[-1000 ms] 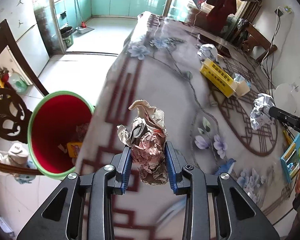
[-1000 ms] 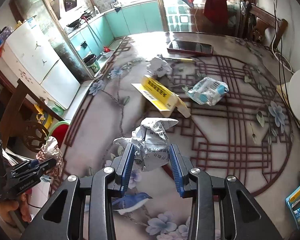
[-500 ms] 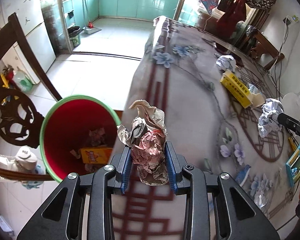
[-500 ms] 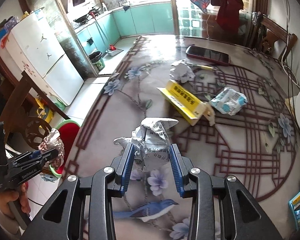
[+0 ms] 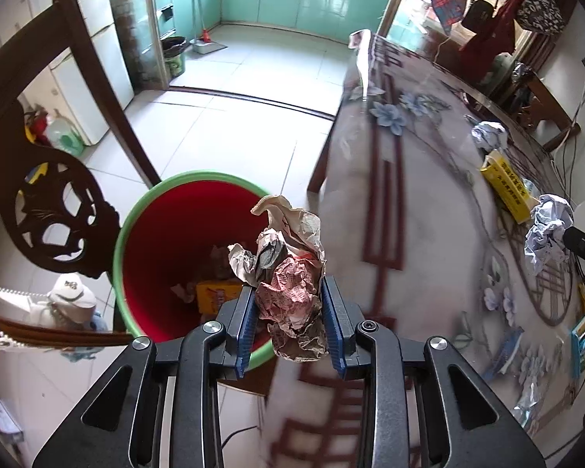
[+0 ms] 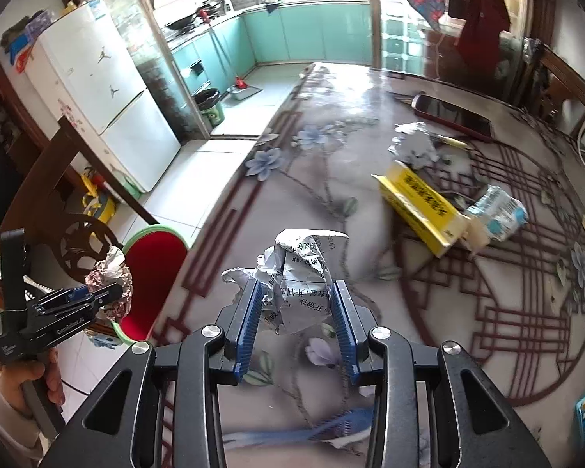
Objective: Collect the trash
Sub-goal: 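Carry both crumpled papers over the red bin with both tools, then open the left tool to drop its paper while the right tool drops its paper into the bin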
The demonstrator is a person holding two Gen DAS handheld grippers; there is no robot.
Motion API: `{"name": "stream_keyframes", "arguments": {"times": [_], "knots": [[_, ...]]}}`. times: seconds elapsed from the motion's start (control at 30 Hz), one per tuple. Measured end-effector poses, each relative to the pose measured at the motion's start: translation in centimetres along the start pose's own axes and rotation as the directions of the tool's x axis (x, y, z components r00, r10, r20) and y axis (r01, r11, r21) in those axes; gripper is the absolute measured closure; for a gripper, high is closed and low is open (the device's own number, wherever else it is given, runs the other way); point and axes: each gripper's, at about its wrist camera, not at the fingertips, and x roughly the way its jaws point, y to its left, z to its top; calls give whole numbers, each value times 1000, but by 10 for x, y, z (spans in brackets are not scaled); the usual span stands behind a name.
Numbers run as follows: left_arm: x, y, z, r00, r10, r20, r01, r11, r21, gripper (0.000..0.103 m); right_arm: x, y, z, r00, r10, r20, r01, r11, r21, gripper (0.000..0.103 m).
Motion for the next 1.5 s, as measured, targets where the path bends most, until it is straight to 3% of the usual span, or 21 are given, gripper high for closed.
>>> {"name": "stream_keyframes", "arguments": {"times": [0.67, 0.9, 1.2, 1.5], "knots": [[21, 38, 4, 998, 38, -41, -40, 998, -48, 73, 25, 73, 23, 998, 66, -9, -67, 991, -119, 68], [38, 45, -1, 995, 46, -92, -53, 996, -77, 72, 36, 106, 28, 982, 187, -9, -186, 975, -123, 68], [64, 66, -4, 984, 67, -162, -90, 986, -138, 72, 61, 137, 13, 957, 275, -98, -288, 942, -170, 68], [64, 77, 6, 988, 62, -143, -89, 979, -184, 72, 82, 146, 7, 953, 264, -151, -292, 934, -205, 68]]}}
